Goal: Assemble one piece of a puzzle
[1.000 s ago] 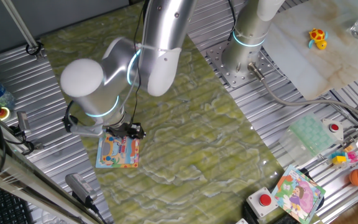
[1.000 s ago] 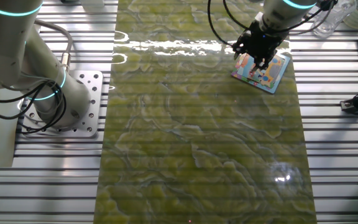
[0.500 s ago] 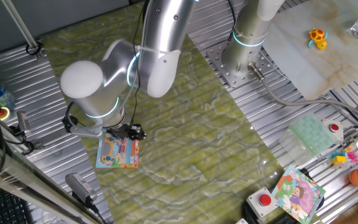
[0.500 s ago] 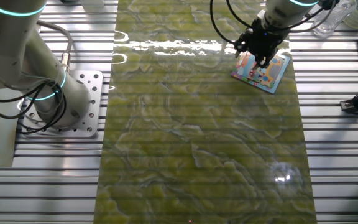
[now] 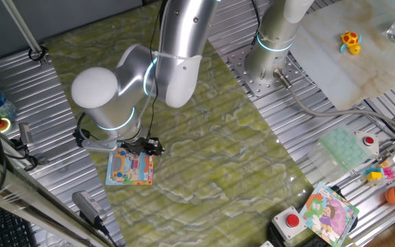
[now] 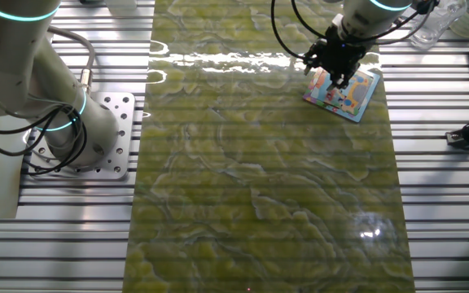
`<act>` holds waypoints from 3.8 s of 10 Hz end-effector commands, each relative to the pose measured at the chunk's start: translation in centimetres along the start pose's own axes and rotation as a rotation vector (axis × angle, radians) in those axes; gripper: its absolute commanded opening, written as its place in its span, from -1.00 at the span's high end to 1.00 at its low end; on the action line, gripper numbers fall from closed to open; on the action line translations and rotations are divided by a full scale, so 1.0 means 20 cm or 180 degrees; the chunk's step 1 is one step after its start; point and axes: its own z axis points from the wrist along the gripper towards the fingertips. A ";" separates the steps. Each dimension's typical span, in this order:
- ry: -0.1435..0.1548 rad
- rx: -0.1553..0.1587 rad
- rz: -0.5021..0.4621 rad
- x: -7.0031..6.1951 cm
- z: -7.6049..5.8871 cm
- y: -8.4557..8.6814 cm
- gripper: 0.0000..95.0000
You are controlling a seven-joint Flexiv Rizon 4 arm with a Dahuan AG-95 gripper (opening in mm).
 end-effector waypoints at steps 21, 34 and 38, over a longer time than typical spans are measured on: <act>-0.0003 0.0027 -0.0195 0.06 0.05 0.01 -0.20; -0.0012 0.0038 -0.0191 0.04 0.06 0.00 -0.20; -0.0009 0.0045 -0.0190 0.03 0.06 0.00 -0.20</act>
